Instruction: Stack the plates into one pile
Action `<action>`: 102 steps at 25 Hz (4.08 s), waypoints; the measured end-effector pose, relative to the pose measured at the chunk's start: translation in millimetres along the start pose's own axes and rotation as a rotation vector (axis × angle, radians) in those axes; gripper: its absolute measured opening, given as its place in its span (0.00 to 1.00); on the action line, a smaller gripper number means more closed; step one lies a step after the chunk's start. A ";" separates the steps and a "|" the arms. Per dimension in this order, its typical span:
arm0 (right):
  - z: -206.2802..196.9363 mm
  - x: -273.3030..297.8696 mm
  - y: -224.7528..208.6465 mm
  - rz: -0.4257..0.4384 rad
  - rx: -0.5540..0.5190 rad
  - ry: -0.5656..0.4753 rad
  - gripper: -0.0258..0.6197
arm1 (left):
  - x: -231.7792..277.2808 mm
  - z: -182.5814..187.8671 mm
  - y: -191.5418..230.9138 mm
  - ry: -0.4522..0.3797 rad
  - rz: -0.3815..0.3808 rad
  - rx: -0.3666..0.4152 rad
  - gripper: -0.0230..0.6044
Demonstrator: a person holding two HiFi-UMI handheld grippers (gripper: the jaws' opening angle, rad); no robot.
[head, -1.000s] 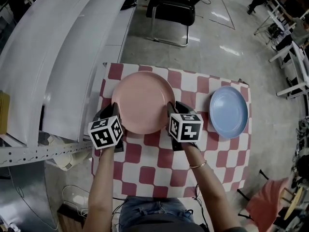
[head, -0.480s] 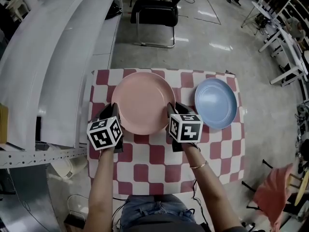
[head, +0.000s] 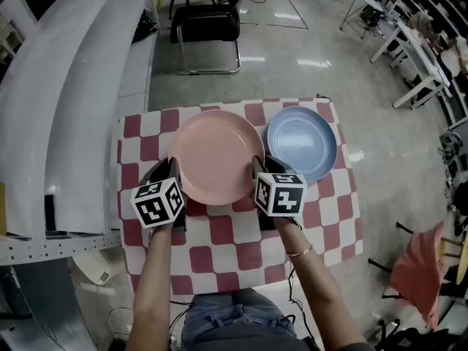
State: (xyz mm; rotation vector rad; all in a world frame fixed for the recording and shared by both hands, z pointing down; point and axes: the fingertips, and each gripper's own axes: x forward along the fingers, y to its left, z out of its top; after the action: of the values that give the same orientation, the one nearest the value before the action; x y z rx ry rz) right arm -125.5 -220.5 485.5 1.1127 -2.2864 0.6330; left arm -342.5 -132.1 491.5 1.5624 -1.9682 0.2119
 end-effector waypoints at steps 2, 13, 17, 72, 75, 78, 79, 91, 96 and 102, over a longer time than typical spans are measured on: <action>-2.6 -7.0 -9.2 -0.020 0.010 -0.003 0.18 | 1.3 0.9 -11.0 0.001 -0.019 0.014 0.11; -13.1 -44.9 -55.0 -0.093 0.064 -0.025 0.18 | 6.4 0.5 -68.2 0.012 -0.108 0.079 0.11; -14.3 -57.1 -72.4 -0.121 0.082 -0.035 0.18 | 10.4 0.2 -89.3 0.019 -0.143 0.095 0.11; -33.0 -80.3 -240.5 -0.387 0.246 -0.050 0.18 | 108.5 -4.9 -259.8 0.111 -0.380 0.249 0.13; -33.4 -77.7 -244.7 -0.399 0.242 -0.045 0.18 | 113.5 -4.5 -262.7 0.114 -0.384 0.251 0.13; -30.1 -75.6 -249.9 -0.410 0.235 -0.043 0.18 | 118.6 -2.8 -266.4 0.115 -0.386 0.248 0.13; -29.1 -74.6 -251.0 -0.413 0.231 -0.042 0.18 | 120.2 -2.2 -266.9 0.116 -0.385 0.249 0.13; -27.2 -57.2 -257.3 -0.438 0.209 -0.026 0.18 | 136.1 -3.2 -263.1 0.128 -0.376 0.255 0.14; -27.1 -51.8 -262.5 -0.441 0.210 -0.022 0.18 | 143.0 -3.3 -265.5 0.132 -0.379 0.260 0.15; -25.7 -48.7 -263.8 -0.436 0.202 -0.020 0.18 | 146.9 -2.8 -264.9 0.132 -0.373 0.257 0.15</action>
State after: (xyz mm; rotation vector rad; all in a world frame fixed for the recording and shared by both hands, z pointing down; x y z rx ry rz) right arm 120.8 -323.4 522.6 1.6558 -1.9301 0.6836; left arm -113.5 -329.5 510.5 1.9920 -1.5606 0.4136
